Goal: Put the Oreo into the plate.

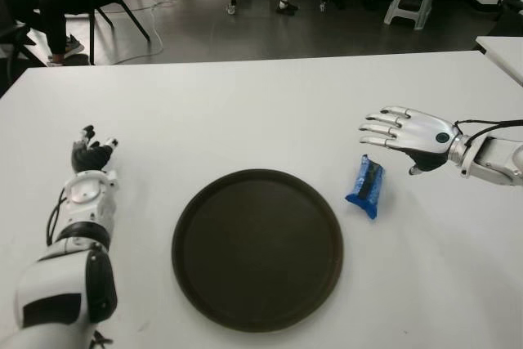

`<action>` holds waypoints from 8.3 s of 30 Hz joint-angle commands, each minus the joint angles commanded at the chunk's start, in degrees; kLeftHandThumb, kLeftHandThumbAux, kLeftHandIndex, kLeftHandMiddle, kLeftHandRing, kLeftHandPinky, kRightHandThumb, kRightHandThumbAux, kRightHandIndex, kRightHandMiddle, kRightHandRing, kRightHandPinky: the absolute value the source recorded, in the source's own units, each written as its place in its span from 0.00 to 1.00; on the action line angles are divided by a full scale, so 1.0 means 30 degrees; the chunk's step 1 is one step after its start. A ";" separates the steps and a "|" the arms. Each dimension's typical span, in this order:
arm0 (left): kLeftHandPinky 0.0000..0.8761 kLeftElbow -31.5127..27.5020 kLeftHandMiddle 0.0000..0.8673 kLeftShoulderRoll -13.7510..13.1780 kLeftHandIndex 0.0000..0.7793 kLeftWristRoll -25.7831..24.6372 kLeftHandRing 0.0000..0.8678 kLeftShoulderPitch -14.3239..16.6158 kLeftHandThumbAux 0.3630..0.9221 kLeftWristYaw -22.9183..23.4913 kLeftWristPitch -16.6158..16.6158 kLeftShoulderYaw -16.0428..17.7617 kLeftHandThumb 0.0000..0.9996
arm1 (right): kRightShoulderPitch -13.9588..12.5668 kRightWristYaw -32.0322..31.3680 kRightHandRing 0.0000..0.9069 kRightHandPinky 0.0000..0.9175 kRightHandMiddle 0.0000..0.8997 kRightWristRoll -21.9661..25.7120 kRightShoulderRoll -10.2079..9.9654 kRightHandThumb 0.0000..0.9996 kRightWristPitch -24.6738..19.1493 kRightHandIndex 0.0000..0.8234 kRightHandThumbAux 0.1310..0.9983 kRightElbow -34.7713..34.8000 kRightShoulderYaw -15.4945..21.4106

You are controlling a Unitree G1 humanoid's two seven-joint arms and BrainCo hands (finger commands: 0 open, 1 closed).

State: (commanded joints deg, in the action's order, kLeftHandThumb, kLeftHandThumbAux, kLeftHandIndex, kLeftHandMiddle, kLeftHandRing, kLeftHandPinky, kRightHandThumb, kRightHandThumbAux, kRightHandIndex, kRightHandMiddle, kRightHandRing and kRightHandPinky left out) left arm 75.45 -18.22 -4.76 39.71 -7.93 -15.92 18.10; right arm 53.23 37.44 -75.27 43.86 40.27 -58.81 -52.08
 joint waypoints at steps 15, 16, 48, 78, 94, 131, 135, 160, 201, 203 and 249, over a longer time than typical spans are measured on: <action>0.05 -0.0042 0.00 0.0001 0.00 0.0080 0.00 -0.0062 0.83 0.0049 -0.0154 -0.0119 0.00 | 0.0263 -0.0176 0.00 0.00 0.00 0.0982 -0.0579 0.00 0.1943 0.00 0.85 -0.0150 0.0118; 0.05 -0.0049 0.00 0.0004 0.00 0.0096 0.00 -0.0059 0.83 0.0016 -0.0162 -0.0139 0.00 | 0.0219 -0.0113 0.00 0.00 0.00 0.1121 -0.0609 0.00 0.2194 0.00 0.85 -0.0136 0.0182; 0.06 0.0010 0.01 -0.0124 0.00 0.0230 0.03 -0.0024 0.83 -0.0265 0.0082 -0.0322 0.00 | -0.1590 -0.5226 0.00 0.00 0.00 0.6636 -0.0751 0.00 0.7823 0.00 0.84 0.1462 0.3222; 0.04 -0.0020 0.00 -0.0213 0.00 0.0172 0.01 -0.0048 0.80 -0.0045 0.0203 -0.0156 0.00 | -0.2155 -0.7991 0.00 0.00 0.00 0.7778 -0.1078 0.00 0.9353 0.00 0.83 0.0148 0.4508; 0.06 -0.0008 0.00 -0.0255 0.00 0.0187 0.02 -0.0058 0.82 -0.0002 0.0260 -0.0152 0.00 | -0.2152 -0.7997 0.00 0.00 0.00 0.7382 -0.1212 0.00 0.9036 0.00 0.83 -0.0660 0.4545; 0.05 -0.0020 0.00 -0.0269 0.00 0.0255 0.01 -0.0063 0.83 0.0034 0.0244 -0.0075 0.00 | -0.2331 -0.6135 0.00 0.00 0.00 0.5863 -0.0780 0.00 0.8230 0.00 0.84 -0.0638 0.3911; 0.06 -0.0016 0.00 -0.0279 0.00 0.0322 0.01 -0.0061 0.82 -0.0004 0.0276 -0.0094 0.00 | -0.2332 -0.5965 0.00 0.00 0.00 0.5767 -0.0750 0.00 0.8281 0.00 0.85 -0.0578 0.3865; 0.05 -0.0039 0.00 -0.0276 0.00 0.0349 0.01 -0.0078 0.83 0.0202 0.0125 -0.0034 0.00 | -0.2802 -0.5563 0.00 0.00 0.00 0.5647 -0.0817 0.00 0.8445 0.00 0.84 -0.0686 0.3751; 0.06 -0.0022 0.00 -0.0269 0.00 0.0236 0.01 -0.0142 0.81 0.0284 0.0150 0.0305 0.00 | -0.3258 -0.3236 0.00 0.00 0.00 0.5025 -0.1433 0.00 0.7813 0.00 0.85 -0.1366 0.2752; 0.06 -0.0025 0.01 -0.0268 0.00 0.0248 0.02 -0.0142 0.81 0.0260 0.0155 0.0296 0.00 | -0.3256 -0.3357 0.00 0.00 0.00 0.5118 -0.1461 0.00 0.7866 0.00 0.84 -0.1446 0.2781; 0.06 -0.0235 0.00 0.0094 0.00 0.0153 0.00 -0.0107 0.88 0.0018 -0.0068 0.0123 0.00 | -0.1534 -0.8423 0.00 0.00 0.00 0.6386 -0.1618 0.00 0.7849 0.00 0.83 -0.2452 0.3006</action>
State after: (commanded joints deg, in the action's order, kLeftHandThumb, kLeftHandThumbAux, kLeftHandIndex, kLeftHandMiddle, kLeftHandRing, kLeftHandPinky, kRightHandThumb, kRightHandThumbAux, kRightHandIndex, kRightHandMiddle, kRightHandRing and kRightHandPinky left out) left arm 74.74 -17.94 -4.30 39.39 -7.87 -16.12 18.47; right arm 48.63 12.17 -56.11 39.00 63.82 -66.17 -43.06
